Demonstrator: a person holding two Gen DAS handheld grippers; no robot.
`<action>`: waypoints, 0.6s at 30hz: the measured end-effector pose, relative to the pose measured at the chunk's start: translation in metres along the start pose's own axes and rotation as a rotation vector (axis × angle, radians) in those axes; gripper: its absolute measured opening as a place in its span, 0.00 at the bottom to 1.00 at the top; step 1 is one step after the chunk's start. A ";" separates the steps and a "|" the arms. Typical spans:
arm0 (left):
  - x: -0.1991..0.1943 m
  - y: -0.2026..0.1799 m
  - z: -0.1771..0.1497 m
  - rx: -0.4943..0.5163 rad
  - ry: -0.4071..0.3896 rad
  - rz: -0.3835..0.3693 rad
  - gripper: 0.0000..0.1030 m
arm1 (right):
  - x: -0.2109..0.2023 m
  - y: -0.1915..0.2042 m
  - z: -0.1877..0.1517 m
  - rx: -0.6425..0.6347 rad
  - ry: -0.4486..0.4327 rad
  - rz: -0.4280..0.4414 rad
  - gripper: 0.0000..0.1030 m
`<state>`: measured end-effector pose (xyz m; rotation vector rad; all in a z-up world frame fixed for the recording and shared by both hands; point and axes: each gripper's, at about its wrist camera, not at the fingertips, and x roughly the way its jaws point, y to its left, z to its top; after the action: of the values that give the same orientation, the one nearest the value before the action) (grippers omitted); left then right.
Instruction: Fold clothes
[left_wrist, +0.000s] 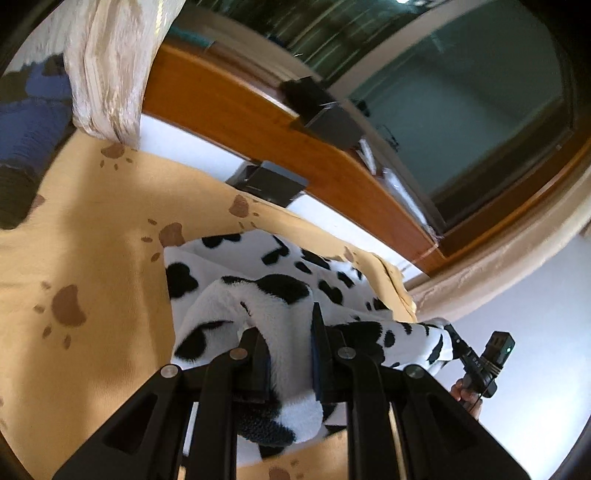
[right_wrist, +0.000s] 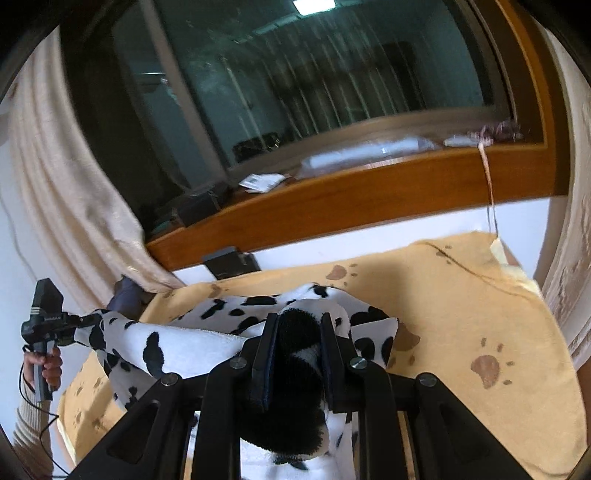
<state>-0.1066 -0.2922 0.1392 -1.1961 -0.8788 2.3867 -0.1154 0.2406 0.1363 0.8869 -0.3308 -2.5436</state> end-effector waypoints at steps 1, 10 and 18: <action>0.009 0.006 0.006 -0.014 0.006 0.003 0.17 | 0.010 -0.003 0.002 0.009 0.011 -0.007 0.21; 0.076 0.055 0.038 -0.190 0.041 0.028 0.36 | 0.081 -0.038 0.007 0.111 0.093 -0.086 0.21; 0.082 0.086 0.049 -0.305 -0.071 0.003 0.78 | 0.087 -0.066 0.014 0.233 -0.002 -0.164 0.78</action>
<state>-0.1957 -0.3316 0.0562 -1.2231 -1.3024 2.3698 -0.2062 0.2592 0.0773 1.0339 -0.5873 -2.6946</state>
